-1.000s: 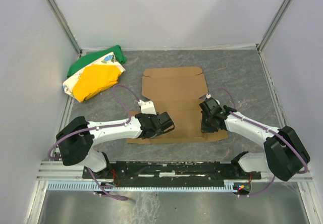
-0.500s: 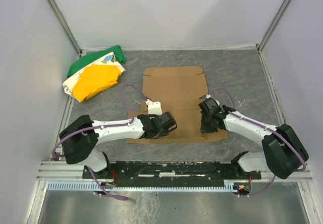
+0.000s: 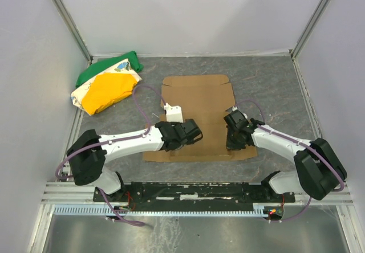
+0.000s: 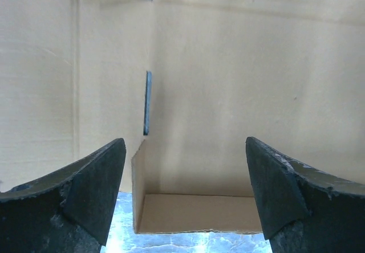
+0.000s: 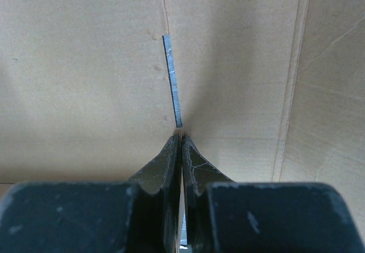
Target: Fold the paper box
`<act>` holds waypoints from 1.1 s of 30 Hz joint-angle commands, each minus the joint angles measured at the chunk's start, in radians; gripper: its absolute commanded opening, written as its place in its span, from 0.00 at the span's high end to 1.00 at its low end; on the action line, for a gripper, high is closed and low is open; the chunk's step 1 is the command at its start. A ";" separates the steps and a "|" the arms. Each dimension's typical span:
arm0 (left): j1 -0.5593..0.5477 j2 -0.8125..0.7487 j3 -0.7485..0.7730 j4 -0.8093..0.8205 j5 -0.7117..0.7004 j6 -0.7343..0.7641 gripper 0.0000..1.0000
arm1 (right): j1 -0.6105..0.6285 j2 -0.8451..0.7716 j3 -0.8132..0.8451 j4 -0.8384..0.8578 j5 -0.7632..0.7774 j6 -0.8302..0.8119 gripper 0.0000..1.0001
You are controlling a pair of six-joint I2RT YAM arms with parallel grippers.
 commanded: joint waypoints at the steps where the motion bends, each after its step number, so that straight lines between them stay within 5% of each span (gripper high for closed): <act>1: 0.042 -0.075 0.115 -0.115 -0.191 0.101 0.07 | 0.001 0.013 0.027 0.005 0.001 0.002 0.88; 10: 0.441 -0.134 0.092 0.187 0.000 0.516 0.15 | 0.000 0.004 0.045 -0.018 0.007 -0.031 0.86; 14: 0.452 0.002 0.165 0.265 0.072 0.648 0.23 | 0.001 0.009 0.041 -0.006 -0.001 -0.036 0.86; 18: 0.452 0.131 0.221 0.269 0.178 0.677 0.43 | 0.001 0.022 0.035 0.002 -0.013 -0.040 0.86; 33: 0.452 0.264 0.299 0.192 0.149 0.762 0.46 | 0.001 0.015 0.018 0.028 -0.036 -0.050 0.86</act>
